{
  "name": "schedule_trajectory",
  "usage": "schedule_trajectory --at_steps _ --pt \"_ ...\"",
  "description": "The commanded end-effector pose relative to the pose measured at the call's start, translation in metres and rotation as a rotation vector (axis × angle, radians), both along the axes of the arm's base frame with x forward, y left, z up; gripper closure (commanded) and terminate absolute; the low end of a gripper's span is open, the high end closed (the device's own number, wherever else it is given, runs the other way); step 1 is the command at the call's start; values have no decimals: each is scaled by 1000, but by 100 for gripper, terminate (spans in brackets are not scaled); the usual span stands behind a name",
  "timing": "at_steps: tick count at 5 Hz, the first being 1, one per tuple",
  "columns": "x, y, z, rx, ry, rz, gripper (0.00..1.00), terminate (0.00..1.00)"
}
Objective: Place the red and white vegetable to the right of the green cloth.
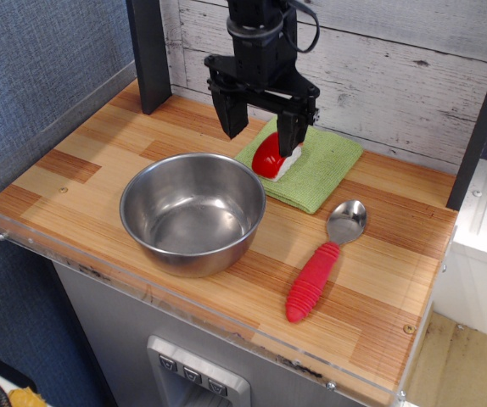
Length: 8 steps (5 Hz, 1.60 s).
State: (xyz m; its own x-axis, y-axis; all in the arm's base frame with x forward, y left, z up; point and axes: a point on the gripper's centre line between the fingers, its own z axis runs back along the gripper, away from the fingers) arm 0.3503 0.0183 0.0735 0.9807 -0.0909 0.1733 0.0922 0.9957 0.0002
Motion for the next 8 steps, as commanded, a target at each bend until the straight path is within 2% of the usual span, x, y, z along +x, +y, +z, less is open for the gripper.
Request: schedule_trajectory --at_steps 1,2,3,5,6,8 --pt "30 14 7 0 -31 42 0 0" --pt "39 14 -1 9 -10 40 0 0" --pt "44 12 -10 -9 12 28 0 0" --pt "43 5 -15 -13 35 -3 0 0" --pt "40 2 -17 -14 37 -8 100 0" --pt "36 -1 -18 -13 44 -11 100 0"
